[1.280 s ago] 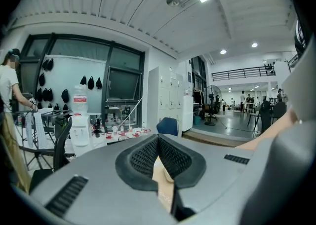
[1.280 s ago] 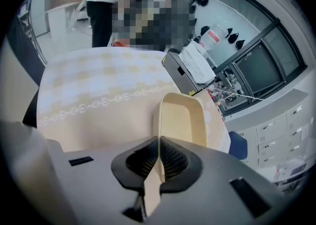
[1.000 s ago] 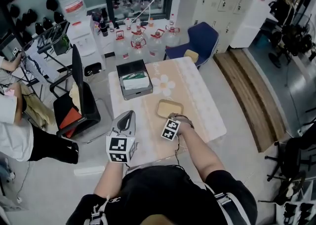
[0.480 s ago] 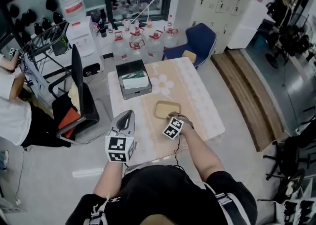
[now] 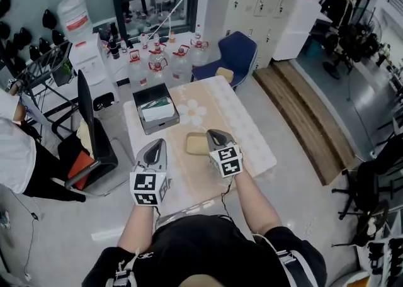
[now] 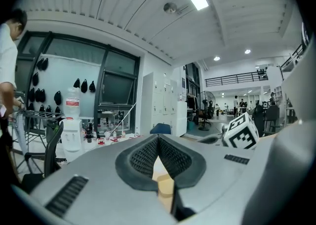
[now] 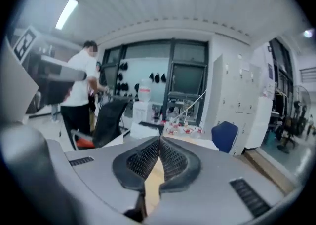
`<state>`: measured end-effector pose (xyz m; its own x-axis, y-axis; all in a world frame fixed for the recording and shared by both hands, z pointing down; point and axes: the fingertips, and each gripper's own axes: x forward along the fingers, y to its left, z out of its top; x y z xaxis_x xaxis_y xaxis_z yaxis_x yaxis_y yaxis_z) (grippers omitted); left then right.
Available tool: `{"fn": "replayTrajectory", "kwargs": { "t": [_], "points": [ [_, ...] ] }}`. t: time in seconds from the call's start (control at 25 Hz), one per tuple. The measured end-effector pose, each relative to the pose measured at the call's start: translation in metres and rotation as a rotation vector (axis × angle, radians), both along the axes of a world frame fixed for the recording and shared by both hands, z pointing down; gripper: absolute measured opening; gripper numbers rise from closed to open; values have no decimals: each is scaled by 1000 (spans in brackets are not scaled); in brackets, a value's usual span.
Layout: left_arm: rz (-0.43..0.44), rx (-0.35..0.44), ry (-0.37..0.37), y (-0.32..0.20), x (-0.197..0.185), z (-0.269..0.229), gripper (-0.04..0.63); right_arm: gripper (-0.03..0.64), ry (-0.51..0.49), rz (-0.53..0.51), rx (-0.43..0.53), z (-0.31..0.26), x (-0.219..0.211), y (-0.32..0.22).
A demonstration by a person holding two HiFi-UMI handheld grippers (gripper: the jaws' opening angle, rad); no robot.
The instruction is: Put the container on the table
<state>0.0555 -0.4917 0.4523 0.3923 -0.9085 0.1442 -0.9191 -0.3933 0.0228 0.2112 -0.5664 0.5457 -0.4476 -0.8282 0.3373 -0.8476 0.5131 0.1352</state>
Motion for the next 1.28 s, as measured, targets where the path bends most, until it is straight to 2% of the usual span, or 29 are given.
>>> {"fn": "replayTrajectory", "kwargs": {
  "t": [0.16,0.36,0.72,1.28],
  "points": [
    [17,22,8,-4,12,-10,11,15,-210,104,198,-84,28,19],
    [45,36,14,-4,28,-18,12,15,-301,188,348,-141,57,56],
    [95,45,0,3,48,-27,11,12,-285,209,352,-142,66,83],
    [117,51,-14,6,60,-30,11,12,-295,230,359,-145,75,86]
  ]
}}
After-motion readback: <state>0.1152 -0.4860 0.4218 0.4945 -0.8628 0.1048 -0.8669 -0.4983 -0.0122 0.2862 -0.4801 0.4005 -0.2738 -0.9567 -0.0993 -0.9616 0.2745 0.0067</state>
